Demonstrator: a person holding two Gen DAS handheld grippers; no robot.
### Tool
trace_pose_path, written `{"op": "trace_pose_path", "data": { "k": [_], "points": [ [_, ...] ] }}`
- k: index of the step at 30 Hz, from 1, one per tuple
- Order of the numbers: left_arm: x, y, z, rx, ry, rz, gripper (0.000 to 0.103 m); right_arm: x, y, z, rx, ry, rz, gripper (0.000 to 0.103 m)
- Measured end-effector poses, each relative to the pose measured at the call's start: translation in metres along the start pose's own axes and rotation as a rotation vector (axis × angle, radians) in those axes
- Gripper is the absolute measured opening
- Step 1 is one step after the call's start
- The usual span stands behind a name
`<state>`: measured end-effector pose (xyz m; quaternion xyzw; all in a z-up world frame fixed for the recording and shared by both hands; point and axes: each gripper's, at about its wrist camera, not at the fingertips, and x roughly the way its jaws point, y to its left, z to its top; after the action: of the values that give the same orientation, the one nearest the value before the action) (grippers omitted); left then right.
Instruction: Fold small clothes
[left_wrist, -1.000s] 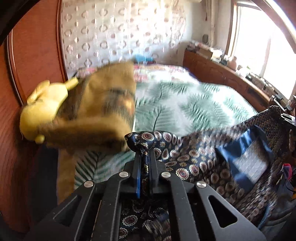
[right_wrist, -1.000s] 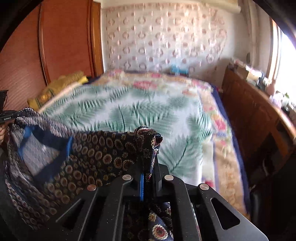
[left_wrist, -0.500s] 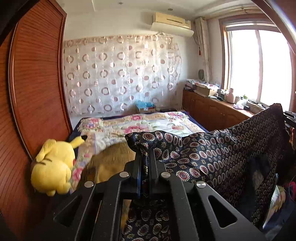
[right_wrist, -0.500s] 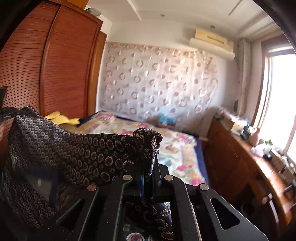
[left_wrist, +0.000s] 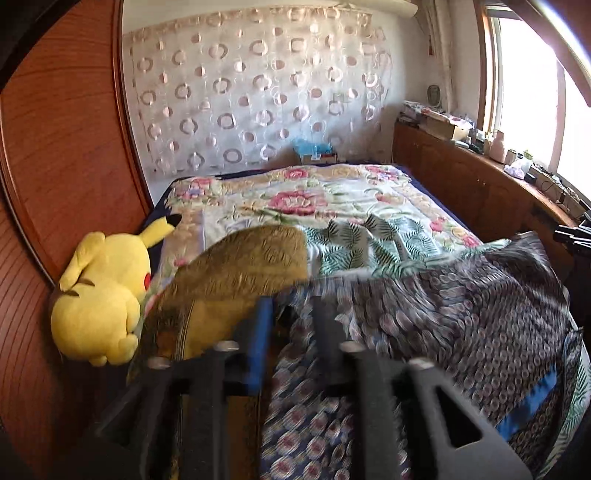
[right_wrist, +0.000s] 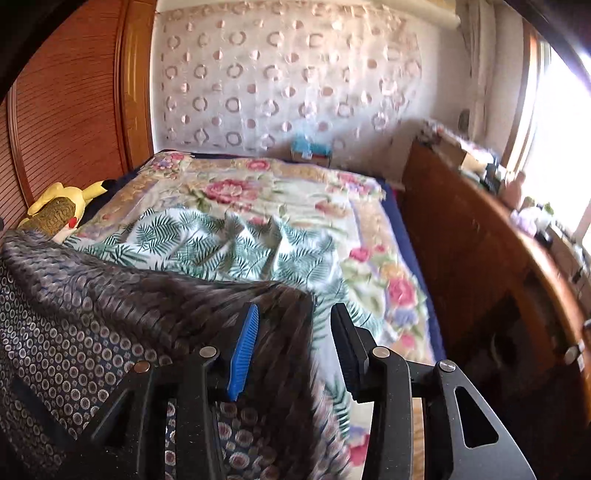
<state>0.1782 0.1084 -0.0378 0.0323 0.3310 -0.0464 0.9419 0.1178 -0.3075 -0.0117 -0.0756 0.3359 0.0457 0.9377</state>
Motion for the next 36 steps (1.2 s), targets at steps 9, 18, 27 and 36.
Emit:
{"op": "trace_pose_path", "data": {
  "k": [9, 18, 27, 36],
  "points": [
    [-0.041, -0.013, -0.046, -0.004, -0.001, -0.07, 0.083, -0.023, -0.02, -0.048, -0.016, 0.027, 0.047, 0.043],
    [-0.065, -0.048, -0.094, 0.0, 0.019, -0.123, 0.083, -0.06, -0.029, -0.106, 0.011, 0.127, 0.151, 0.043],
    [-0.05, -0.073, -0.131, 0.009, 0.101, -0.191, 0.083, -0.06, -0.018, -0.12, -0.031, 0.212, 0.221, 0.043],
    [-0.043, -0.083, -0.144, 0.022, 0.148, -0.202, 0.083, -0.081, -0.024, -0.135, -0.046, 0.26, 0.245, 0.043]
  ]
}}
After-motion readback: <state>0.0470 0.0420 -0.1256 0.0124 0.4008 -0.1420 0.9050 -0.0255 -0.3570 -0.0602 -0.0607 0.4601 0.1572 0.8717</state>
